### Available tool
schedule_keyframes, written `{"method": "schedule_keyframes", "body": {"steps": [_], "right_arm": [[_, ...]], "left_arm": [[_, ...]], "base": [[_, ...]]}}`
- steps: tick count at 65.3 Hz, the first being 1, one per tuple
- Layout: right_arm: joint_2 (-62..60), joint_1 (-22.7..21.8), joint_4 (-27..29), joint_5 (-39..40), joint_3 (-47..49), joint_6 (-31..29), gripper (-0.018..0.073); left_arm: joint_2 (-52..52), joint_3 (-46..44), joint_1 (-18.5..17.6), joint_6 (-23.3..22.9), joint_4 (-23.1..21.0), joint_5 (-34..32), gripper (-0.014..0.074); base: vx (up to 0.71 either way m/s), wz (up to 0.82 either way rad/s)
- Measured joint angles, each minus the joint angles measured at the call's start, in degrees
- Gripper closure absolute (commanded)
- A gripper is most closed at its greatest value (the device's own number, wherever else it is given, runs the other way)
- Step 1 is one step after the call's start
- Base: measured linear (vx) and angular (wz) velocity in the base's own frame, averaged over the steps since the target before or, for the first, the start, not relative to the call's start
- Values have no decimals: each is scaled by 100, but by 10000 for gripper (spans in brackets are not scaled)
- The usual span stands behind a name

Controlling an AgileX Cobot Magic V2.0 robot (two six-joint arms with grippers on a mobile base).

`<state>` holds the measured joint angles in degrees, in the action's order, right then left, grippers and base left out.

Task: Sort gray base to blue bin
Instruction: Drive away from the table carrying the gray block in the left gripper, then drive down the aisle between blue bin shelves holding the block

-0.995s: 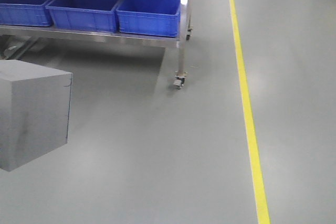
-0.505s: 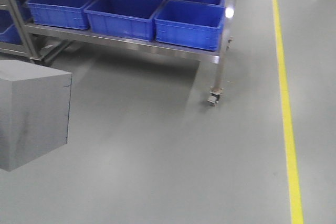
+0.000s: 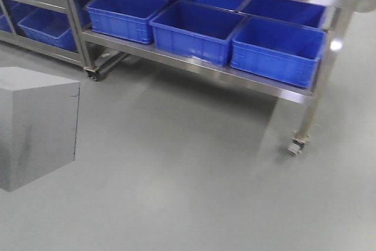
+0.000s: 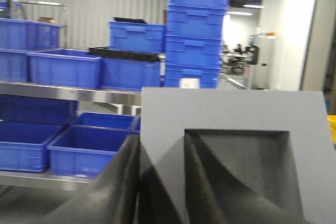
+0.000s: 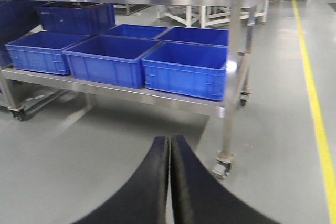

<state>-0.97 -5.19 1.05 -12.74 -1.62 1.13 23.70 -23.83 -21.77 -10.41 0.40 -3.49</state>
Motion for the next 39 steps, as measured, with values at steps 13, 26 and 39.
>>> {"method": "schedule_keyframes", "body": {"steps": [13, 26, 39], "right_arm": [[0, 0, 0, 0, 0, 0, 564], [0, 0, 0, 0, 0, 0, 564], [0, 0, 0, 0, 0, 0, 564]], "left_arm": [[0, 0, 0, 0, 0, 0, 603], [0, 0, 0, 0, 0, 0, 603], [0, 0, 0, 0, 0, 0, 603]], "base": [[39, 34], [39, 43], [38, 53]]}}
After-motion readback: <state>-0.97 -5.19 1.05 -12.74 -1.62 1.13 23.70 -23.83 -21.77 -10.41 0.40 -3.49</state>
